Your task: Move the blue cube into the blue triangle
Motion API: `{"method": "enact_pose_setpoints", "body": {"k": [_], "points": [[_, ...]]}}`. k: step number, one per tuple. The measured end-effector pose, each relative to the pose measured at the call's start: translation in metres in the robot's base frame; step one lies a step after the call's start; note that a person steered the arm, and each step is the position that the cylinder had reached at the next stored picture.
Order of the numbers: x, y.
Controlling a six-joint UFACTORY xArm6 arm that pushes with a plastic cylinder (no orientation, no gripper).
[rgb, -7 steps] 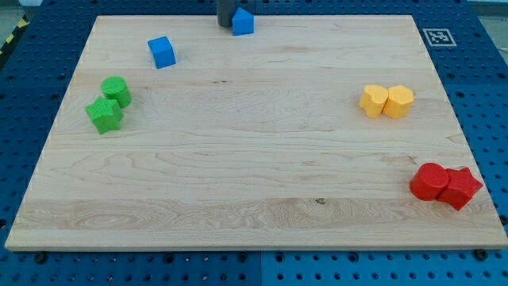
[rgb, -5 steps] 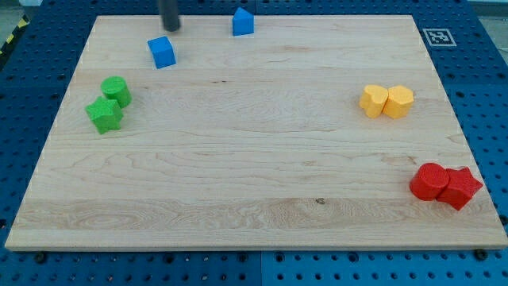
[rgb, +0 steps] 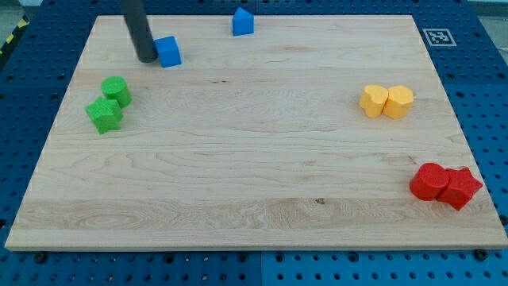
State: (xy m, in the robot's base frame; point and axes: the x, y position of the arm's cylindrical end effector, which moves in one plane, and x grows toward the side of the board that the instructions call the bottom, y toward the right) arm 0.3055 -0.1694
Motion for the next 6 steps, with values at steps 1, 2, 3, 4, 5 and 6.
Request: {"method": "enact_pose_setpoints", "body": {"k": [1, 2, 3, 4, 5, 6], "points": [[0.0, 0.032], [0.0, 0.061], [0.0, 0.082], [0.0, 0.1], [0.0, 0.107], [0.0, 0.089]]}}
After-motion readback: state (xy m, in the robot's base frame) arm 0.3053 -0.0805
